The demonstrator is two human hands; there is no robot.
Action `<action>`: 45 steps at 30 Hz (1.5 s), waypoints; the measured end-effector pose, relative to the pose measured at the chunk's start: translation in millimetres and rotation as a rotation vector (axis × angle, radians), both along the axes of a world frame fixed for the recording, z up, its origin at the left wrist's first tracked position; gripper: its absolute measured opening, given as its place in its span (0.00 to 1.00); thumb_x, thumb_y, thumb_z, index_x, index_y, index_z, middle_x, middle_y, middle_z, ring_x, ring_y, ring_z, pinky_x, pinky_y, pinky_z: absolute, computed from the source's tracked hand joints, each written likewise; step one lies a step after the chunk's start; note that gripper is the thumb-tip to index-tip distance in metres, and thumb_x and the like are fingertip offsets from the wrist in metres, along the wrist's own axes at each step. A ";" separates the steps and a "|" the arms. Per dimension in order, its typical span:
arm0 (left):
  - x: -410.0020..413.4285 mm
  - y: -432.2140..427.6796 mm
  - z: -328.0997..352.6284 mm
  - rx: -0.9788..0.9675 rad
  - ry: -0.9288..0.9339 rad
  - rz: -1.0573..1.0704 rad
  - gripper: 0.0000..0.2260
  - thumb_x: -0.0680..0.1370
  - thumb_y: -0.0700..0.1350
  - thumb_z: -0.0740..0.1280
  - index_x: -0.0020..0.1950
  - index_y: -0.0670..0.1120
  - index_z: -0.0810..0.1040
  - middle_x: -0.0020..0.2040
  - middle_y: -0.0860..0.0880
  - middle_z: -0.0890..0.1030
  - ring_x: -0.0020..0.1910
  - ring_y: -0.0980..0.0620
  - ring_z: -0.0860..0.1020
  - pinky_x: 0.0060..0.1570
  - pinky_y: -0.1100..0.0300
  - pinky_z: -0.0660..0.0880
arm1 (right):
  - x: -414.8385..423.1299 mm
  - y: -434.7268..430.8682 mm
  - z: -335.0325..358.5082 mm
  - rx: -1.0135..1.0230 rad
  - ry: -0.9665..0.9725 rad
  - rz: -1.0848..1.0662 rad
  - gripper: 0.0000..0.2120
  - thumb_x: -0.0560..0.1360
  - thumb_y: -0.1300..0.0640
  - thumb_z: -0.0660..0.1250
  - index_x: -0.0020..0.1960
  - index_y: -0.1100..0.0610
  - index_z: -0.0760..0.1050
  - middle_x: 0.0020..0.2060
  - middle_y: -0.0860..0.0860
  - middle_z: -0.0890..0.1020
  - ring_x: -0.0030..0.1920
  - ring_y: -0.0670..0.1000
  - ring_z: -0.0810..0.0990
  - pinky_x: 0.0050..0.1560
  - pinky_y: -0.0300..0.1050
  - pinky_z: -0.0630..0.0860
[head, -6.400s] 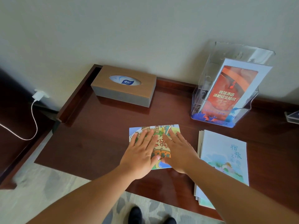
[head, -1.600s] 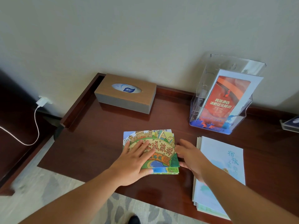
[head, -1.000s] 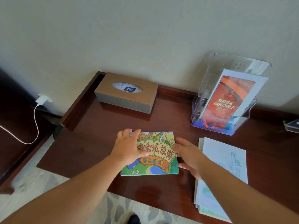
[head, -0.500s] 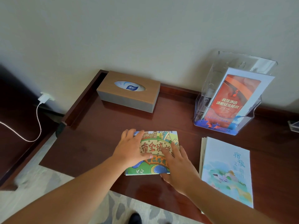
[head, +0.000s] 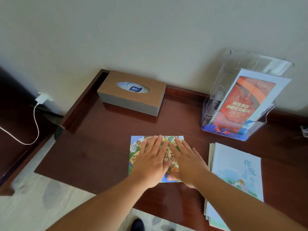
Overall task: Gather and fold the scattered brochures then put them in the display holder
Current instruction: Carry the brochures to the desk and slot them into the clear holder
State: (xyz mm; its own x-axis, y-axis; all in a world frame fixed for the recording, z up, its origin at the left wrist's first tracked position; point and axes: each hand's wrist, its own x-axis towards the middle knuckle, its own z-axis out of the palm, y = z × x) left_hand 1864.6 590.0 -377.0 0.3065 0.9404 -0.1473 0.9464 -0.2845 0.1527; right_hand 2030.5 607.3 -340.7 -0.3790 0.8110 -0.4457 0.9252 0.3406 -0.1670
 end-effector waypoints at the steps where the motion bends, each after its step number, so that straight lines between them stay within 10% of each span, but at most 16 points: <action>1: -1.4 -2.7 -2.0 0.014 0.015 -0.011 0.33 0.80 0.64 0.40 0.80 0.47 0.45 0.80 0.46 0.44 0.79 0.48 0.40 0.76 0.47 0.38 | 0.8 -0.2 -1.7 -0.004 0.002 0.001 0.53 0.70 0.31 0.65 0.78 0.47 0.34 0.78 0.47 0.34 0.77 0.49 0.34 0.76 0.53 0.42; 13: -75.9 -17.8 17.7 -0.147 0.128 0.124 0.34 0.80 0.63 0.45 0.80 0.46 0.40 0.80 0.45 0.40 0.79 0.48 0.42 0.76 0.49 0.45 | 0.0 -0.4 0.3 -0.037 0.040 -0.046 0.55 0.69 0.32 0.68 0.78 0.45 0.34 0.78 0.48 0.36 0.78 0.53 0.35 0.76 0.56 0.42; 22: -37.9 11.3 61.3 -0.357 -0.995 1.079 0.14 0.77 0.39 0.65 0.62 0.41 0.74 0.53 0.43 0.82 0.46 0.43 0.83 0.48 0.42 0.81 | -5.3 -15.4 -1.9 -0.026 0.065 -0.194 0.54 0.69 0.32 0.68 0.79 0.48 0.36 0.79 0.48 0.38 0.78 0.54 0.37 0.76 0.54 0.48; 27: -42.3 5.9 68.8 -0.521 -1.148 0.964 0.07 0.79 0.35 0.64 0.51 0.45 0.79 0.47 0.43 0.86 0.45 0.43 0.85 0.52 0.40 0.80 | -2.5 -22.3 17.1 0.025 0.367 -0.487 0.50 0.70 0.43 0.74 0.79 0.46 0.43 0.79 0.45 0.45 0.76 0.50 0.60 0.68 0.50 0.69; 32: -54.0 7.5 87.9 -0.521 -1.473 0.679 0.15 0.79 0.32 0.62 0.59 0.47 0.79 0.53 0.46 0.85 0.52 0.45 0.84 0.51 0.49 0.78 | 14.4 -1.9 61.9 0.106 0.808 -0.944 0.21 0.77 0.53 0.68 0.68 0.47 0.69 0.56 0.47 0.81 0.50 0.46 0.83 0.50 0.49 0.81; 34: -55.4 5.2 92.5 -0.487 -1.422 0.602 0.16 0.77 0.31 0.62 0.59 0.47 0.79 0.53 0.46 0.85 0.54 0.46 0.83 0.52 0.51 0.77 | 20.1 -4.1 71.6 0.137 0.754 -0.908 0.04 0.77 0.54 0.66 0.51 0.47 0.75 0.45 0.43 0.83 0.42 0.43 0.83 0.41 0.44 0.81; 38: -56.5 -9.3 89.9 -0.436 -0.994 0.500 0.13 0.76 0.36 0.64 0.49 0.53 0.81 0.48 0.51 0.85 0.50 0.52 0.82 0.55 0.54 0.74 | 21.1 -30.2 59.1 0.087 0.416 -0.833 0.07 0.78 0.50 0.66 0.44 0.46 0.68 0.35 0.41 0.72 0.38 0.47 0.74 0.39 0.40 0.68; 45: -46.3 20.3 138.0 -0.471 -1.120 0.402 0.12 0.77 0.35 0.67 0.56 0.49 0.81 0.51 0.52 0.86 0.53 0.53 0.83 0.58 0.51 0.75 | 43.1 -16.8 114.4 0.198 0.631 -0.787 0.06 0.79 0.55 0.65 0.47 0.43 0.72 0.38 0.41 0.80 0.35 0.38 0.80 0.29 0.30 0.70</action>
